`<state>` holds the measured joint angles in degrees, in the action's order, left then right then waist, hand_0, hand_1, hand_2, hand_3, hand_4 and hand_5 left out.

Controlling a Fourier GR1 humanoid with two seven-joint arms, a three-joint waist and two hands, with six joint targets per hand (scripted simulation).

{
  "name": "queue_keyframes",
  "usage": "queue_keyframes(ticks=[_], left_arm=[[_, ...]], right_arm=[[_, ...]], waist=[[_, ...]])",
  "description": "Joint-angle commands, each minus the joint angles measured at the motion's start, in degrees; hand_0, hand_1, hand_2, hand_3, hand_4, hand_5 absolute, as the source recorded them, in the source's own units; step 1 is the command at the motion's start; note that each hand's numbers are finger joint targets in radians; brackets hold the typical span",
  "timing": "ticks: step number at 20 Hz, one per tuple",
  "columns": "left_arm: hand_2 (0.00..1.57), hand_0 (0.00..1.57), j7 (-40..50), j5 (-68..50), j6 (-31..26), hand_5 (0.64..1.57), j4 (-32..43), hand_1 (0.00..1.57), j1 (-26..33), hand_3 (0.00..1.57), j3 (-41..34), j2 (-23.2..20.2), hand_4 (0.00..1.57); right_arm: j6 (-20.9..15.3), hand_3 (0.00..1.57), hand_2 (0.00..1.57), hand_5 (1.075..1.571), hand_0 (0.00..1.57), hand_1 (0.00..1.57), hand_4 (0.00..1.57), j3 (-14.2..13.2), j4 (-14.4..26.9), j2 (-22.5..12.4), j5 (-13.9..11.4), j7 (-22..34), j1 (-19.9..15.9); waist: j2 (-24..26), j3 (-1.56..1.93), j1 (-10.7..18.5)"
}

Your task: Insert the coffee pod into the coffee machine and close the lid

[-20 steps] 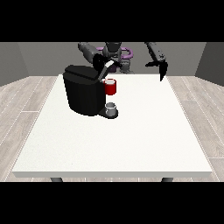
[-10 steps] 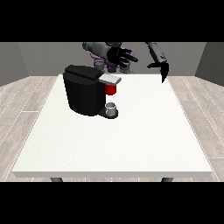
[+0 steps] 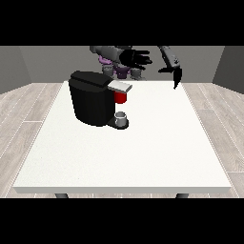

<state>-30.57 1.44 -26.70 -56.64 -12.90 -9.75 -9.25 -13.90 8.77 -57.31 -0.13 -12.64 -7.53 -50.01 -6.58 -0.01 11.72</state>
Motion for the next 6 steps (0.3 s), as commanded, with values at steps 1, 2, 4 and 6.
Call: queue_keyframes(ticks=[1, 2, 4, 6], left_arm=[[0.0, 0.0, -4.9, 1.6, -0.2, 1.571, 2.1, 0.0, 0.9, 0.0, 1.1, 0.2, 0.17], [0.0, 0.0, -6.2, 2.6, 1.7, 1.571, 3.4, 0.0, 0.6, 0.0, 0.8, 0.3, 0.17], [0.0, 0.0, -2.6, 1.9, 0.3, 1.571, 3.2, 0.0, 0.3, 0.0, 1.9, 1.5, 0.17], [0.0, 0.0, -5.5, 2.4, 2.2, 1.571, 3.9, 0.0, 0.4, 0.0, 1.6, 2.4, 0.17]], right_arm=[[0.7, 0.0, 0.0, 1.571, 0.0, 0.0, 0.49, 5.7, -1.1, 0.1, 1.7, -2.9, 2.8], [1.9, 0.0, 0.0, 1.571, 0.0, 0.0, 0.53, 8.8, -2.8, 0.1, 2.6, -4.0, 4.6], [2.0, 0.0, 0.0, 1.571, 0.0, 0.0, 0.49, 14.6, -5.2, 0.1, 5.9, -5.1, 8.6], [3.0, 0.0, 0.0, 1.571, 0.0, 0.0, 0.46, 16.9, -7.2, 0.1, 9.4, -9.2, 13.3]], waist=[[-0.9, -0.02, -0.1], [-0.9, -0.02, -0.9], [2.1, 0.01, 1.2], [-0.2, 0.01, -0.1]])
